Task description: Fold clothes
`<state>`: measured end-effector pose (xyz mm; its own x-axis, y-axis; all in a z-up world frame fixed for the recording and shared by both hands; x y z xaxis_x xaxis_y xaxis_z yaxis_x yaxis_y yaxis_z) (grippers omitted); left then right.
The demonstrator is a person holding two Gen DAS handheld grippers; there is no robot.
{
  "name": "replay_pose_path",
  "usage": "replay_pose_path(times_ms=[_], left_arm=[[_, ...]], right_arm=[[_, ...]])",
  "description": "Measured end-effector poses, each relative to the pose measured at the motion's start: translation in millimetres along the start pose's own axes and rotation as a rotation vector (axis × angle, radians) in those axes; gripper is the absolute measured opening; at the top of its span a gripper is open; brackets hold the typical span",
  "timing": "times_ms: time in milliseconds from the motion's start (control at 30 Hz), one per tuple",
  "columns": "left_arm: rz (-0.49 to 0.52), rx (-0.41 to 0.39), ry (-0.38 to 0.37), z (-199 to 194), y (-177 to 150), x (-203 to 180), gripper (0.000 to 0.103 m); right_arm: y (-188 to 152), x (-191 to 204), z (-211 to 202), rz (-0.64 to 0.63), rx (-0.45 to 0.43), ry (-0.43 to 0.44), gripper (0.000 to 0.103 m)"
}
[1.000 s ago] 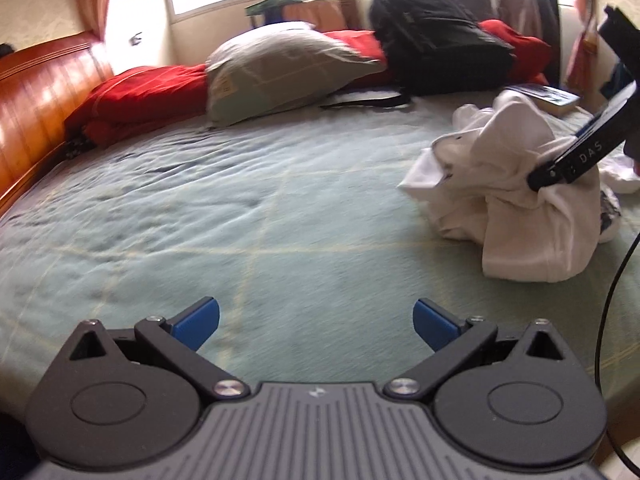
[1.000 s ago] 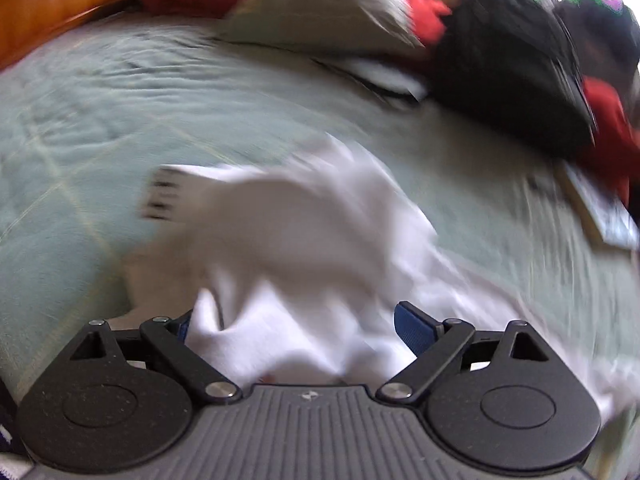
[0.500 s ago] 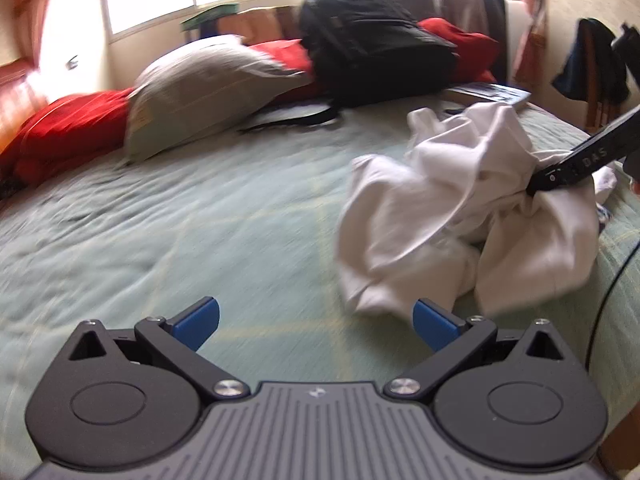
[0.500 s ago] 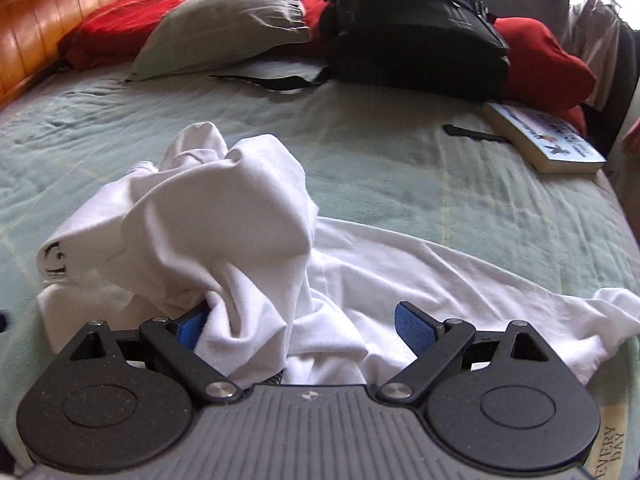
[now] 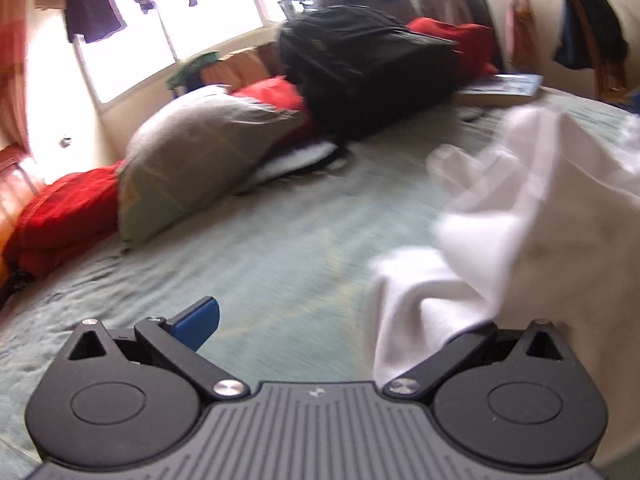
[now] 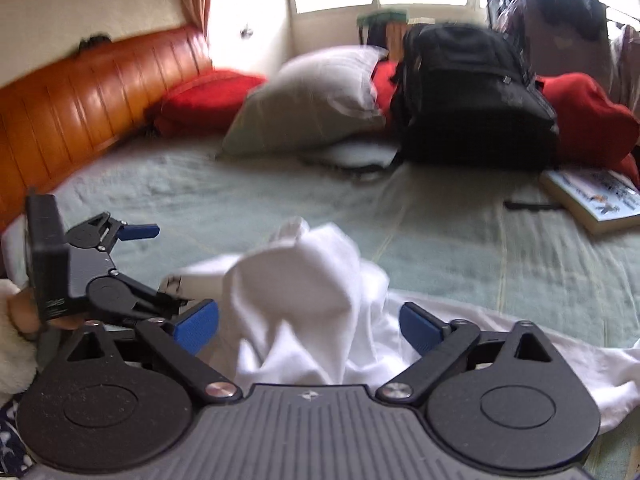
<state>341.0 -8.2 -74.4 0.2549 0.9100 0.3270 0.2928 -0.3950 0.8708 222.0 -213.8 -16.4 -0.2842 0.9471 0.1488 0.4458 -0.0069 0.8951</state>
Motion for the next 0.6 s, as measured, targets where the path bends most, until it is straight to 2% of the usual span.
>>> replay_pose_path(times_ms=[100, 167, 267, 600], left_arm=[[-0.016, 0.021, -0.006, 11, -2, 12, 0.102], [-0.024, 0.021, 0.024, 17, -1, 23, 0.102], [-0.097, 0.027, 0.038, 25, 4, 42, 0.103], [-0.156, 0.091, 0.224, 60, 0, 116, 0.103]], right_arm=[[3, -5, 0, 0.021, -0.017, -0.004, 0.101], [1, -10, 5, 0.030, -0.013, -0.016, 0.101], [0, -17, 11, 0.040, -0.011, -0.038, 0.101], [4, -34, 21, 0.073, -0.026, -0.093, 0.101]])
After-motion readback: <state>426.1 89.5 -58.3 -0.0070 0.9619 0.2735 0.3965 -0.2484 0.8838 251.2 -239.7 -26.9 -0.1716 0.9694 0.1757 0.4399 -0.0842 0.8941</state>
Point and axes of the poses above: each gripper's, at about its wrist camera, not at the fingertips, and z roughly the way its jaws point, x to its left, y to its top, the point moved 9 cm from there along z, roughly the way its jaws point, and after that the axes turned 11 degrees about -x, right-handed, at the moved point
